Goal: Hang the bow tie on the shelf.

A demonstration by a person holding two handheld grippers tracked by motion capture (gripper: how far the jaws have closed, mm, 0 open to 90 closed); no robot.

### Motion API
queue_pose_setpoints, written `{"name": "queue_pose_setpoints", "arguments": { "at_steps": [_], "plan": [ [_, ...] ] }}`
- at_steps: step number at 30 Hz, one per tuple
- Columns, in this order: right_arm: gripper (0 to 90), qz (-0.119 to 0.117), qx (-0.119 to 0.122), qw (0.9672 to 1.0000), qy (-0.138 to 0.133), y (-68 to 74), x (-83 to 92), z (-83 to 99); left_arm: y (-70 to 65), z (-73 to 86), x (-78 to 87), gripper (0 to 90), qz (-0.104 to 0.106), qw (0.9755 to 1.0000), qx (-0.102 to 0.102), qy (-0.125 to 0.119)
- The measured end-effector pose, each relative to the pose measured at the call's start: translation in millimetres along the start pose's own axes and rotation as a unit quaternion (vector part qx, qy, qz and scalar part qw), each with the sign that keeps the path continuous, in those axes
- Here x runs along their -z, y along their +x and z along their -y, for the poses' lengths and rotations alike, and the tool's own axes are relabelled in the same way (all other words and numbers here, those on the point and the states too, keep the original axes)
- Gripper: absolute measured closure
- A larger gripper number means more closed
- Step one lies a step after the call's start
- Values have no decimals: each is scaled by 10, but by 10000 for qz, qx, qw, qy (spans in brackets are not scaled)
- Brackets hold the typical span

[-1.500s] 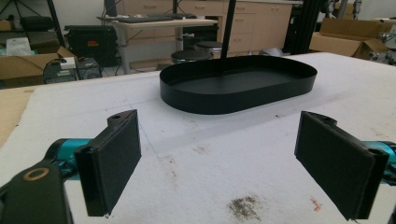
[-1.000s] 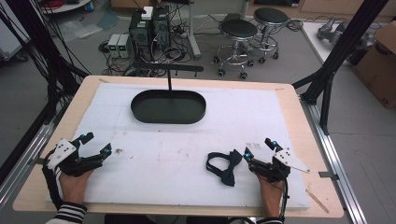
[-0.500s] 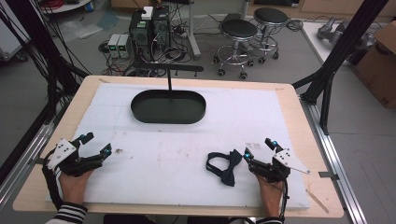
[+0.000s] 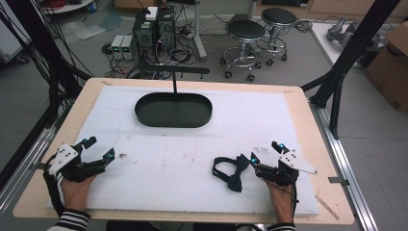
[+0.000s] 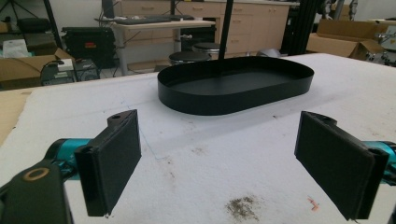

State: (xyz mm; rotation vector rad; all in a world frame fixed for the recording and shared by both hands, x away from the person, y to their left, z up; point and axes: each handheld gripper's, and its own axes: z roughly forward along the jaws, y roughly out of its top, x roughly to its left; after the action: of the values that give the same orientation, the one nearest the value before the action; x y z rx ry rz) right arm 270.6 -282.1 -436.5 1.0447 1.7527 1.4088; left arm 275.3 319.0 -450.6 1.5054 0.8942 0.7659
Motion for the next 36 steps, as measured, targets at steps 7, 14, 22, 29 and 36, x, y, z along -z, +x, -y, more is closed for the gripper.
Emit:
{"name": "queue_pose_setpoints", "arguments": {
  "at_steps": [7, 14, 22, 29, 36],
  "plan": [
    [111, -502, 229, 9969, 568, 23, -88, -252, 1, 1, 0, 148, -9, 10000, 21, -6],
    [112, -1193, 552, 9833, 1260, 113, -313, -461, 2, 1, 0, 149, -6, 10000, 26, -7],
    [112, -1622, 889, 9652, 1848, 183, -444, -568, 4, 1, -2, 149, -13, 10000, 36, -15],
    [186, -1945, 1409, 9423, 2330, 302, -592, -703, 5, 1, -2, 148, -14, 10000, 39, -12],
    [272, -2195, 1541, 9243, 2714, 400, -740, -742, 7, 1, -3, 149, -10, 10000, 42, -13]
  ]
}}
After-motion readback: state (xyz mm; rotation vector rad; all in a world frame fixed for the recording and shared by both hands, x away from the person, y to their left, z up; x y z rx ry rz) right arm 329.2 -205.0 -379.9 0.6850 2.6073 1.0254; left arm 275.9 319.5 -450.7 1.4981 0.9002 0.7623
